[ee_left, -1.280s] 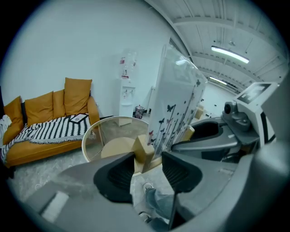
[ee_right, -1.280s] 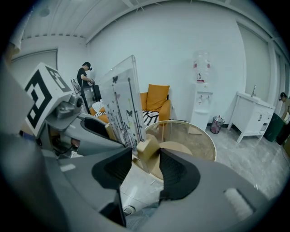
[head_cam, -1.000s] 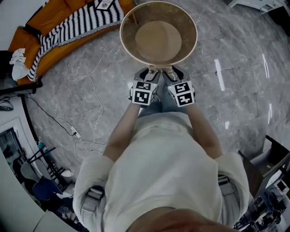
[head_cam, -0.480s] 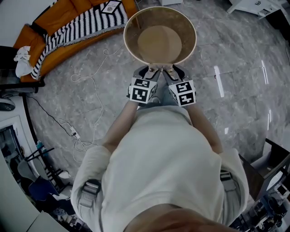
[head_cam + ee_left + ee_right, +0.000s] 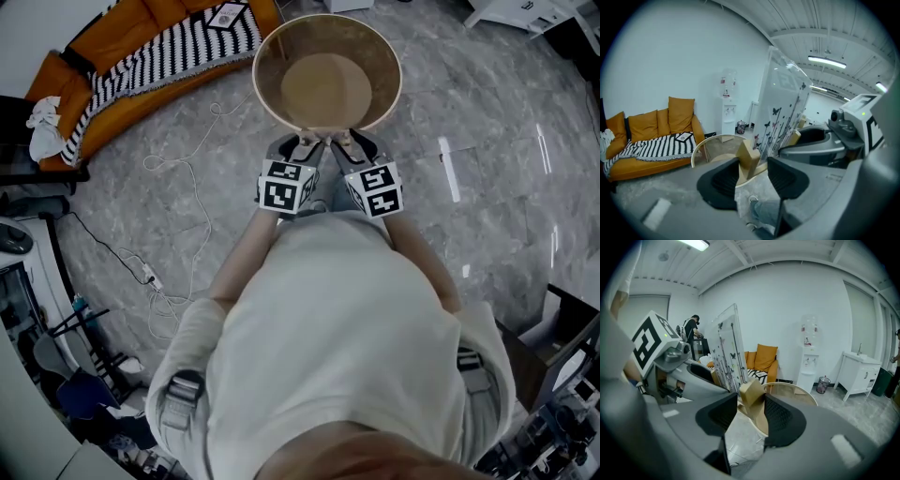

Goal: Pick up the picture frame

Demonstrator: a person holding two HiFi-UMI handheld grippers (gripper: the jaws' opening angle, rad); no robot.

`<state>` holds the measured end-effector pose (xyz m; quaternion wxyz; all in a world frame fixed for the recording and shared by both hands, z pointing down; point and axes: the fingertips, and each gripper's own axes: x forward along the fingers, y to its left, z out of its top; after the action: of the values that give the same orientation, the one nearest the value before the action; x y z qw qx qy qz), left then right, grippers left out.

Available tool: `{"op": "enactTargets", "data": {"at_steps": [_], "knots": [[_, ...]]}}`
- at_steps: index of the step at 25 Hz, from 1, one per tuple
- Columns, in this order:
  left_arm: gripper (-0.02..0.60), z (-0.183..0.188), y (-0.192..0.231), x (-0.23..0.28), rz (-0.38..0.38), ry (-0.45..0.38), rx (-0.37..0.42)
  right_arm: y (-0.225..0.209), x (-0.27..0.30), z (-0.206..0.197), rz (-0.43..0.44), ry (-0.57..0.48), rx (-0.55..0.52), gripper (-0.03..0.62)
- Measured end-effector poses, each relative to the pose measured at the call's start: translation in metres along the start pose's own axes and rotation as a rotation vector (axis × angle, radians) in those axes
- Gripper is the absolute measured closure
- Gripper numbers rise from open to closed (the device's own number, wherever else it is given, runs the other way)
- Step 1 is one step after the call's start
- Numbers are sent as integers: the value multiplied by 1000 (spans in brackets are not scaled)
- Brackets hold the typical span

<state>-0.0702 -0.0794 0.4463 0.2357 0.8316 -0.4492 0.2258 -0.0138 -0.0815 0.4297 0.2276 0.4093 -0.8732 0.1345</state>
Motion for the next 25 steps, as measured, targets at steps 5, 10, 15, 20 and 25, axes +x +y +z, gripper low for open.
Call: {"op": "enactTargets", "data": {"at_steps": [5,10,15,20,25], "knots": [[391,3,2,-3,5,-12,-4,1,-1,5,-5,-18,-26,422],[390,5,4,-4,4,-22,0,2,-1,8,-10,-24,-32,428],[390,6,2,-3,5,-24,-3,0,-1,7,-6,-22,-32,428],[391,4,3,-2,6,-22,-7,0,0,7,-1,-19,-33,428],[391,3,4,-1,10,-19,-10,0,1,5,7,-14,-35,428]]}}
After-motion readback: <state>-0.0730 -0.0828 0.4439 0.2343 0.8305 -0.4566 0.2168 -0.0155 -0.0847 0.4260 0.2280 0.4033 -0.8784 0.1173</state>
